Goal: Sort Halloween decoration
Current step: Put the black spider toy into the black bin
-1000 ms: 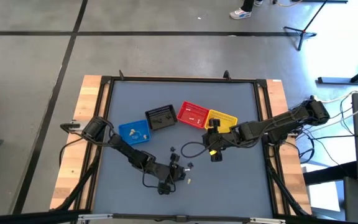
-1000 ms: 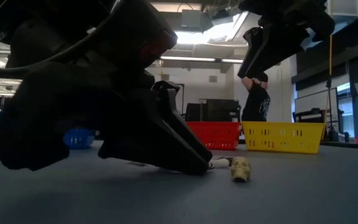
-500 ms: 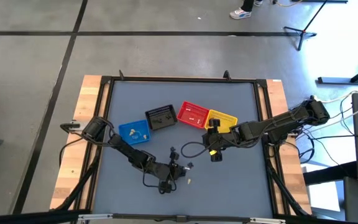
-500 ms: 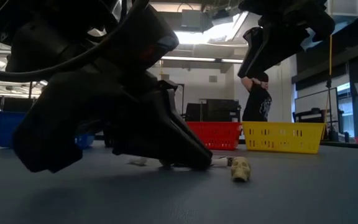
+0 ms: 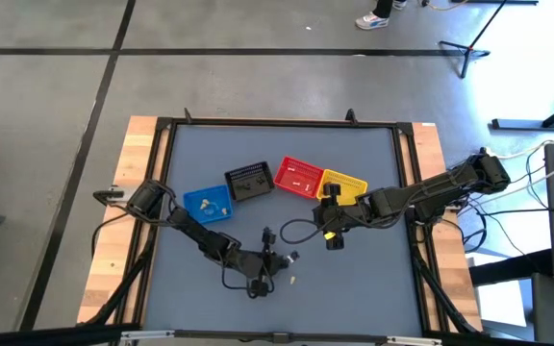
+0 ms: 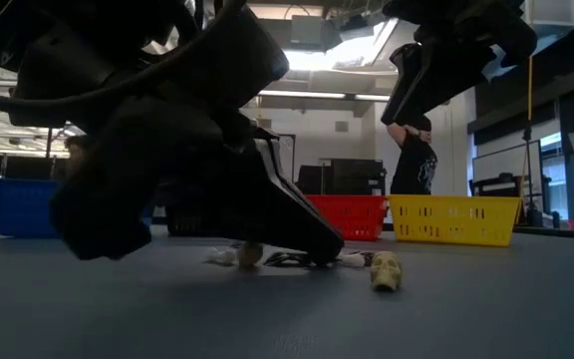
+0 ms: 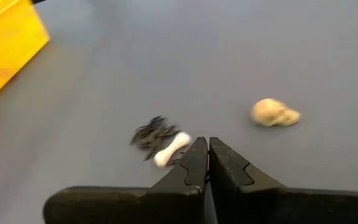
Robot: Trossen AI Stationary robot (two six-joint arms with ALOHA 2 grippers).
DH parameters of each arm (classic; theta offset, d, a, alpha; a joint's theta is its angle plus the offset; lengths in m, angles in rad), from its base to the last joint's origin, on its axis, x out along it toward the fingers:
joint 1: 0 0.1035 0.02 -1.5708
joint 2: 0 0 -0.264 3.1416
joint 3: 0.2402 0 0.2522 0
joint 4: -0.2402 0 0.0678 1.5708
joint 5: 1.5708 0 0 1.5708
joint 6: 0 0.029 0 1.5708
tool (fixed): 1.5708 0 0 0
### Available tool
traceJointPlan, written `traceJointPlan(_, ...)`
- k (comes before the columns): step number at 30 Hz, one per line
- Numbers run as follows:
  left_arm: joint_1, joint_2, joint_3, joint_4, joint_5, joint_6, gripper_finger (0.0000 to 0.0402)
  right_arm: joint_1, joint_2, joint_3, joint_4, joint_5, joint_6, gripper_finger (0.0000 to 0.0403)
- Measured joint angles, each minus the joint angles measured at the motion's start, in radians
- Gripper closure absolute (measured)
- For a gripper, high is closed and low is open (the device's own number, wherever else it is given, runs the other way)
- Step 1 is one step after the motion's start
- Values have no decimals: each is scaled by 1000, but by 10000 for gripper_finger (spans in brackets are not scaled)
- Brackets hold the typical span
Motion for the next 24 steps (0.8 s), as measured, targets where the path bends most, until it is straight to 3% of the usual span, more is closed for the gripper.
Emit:
traceJointPlan(16, 5, -45, -1, -6, -72, -81, 401, 0, 0, 0, 0, 0, 0, 231)
traceJointPlan(24, 25, -154, 1, -111, -100, -66, 401, 0, 0, 0, 0, 0, -3, 231)
